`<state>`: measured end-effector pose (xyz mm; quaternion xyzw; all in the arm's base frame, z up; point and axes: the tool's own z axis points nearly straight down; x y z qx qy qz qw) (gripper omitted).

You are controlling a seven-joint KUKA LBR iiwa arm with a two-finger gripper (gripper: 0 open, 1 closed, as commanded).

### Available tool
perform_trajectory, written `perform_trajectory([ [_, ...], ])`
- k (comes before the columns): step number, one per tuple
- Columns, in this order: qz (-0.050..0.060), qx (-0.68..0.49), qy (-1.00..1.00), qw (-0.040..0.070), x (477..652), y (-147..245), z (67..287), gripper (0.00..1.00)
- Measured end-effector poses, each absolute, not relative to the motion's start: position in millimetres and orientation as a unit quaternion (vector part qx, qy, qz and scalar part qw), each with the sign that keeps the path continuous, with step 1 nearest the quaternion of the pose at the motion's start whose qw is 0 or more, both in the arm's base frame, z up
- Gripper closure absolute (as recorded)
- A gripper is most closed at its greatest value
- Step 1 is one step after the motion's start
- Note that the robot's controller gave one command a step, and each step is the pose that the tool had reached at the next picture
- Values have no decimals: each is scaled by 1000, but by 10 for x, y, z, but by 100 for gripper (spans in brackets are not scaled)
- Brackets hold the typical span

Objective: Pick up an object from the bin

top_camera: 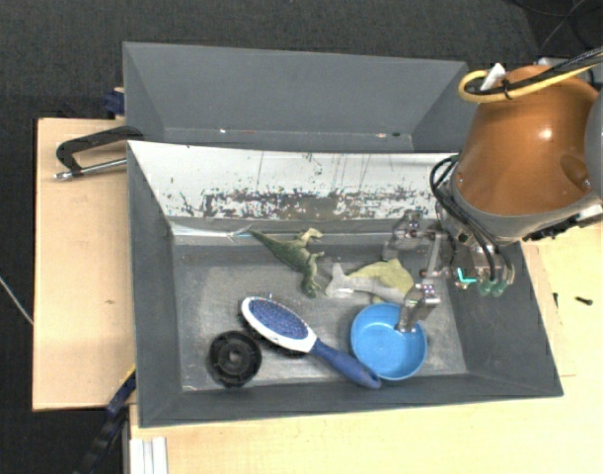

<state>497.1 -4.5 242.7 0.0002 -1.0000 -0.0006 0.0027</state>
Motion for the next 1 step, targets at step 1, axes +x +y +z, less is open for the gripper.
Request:
perform_trajectory([
  [1, -1, 3, -1000, 3, 5192, 54, 1078, 0],
])
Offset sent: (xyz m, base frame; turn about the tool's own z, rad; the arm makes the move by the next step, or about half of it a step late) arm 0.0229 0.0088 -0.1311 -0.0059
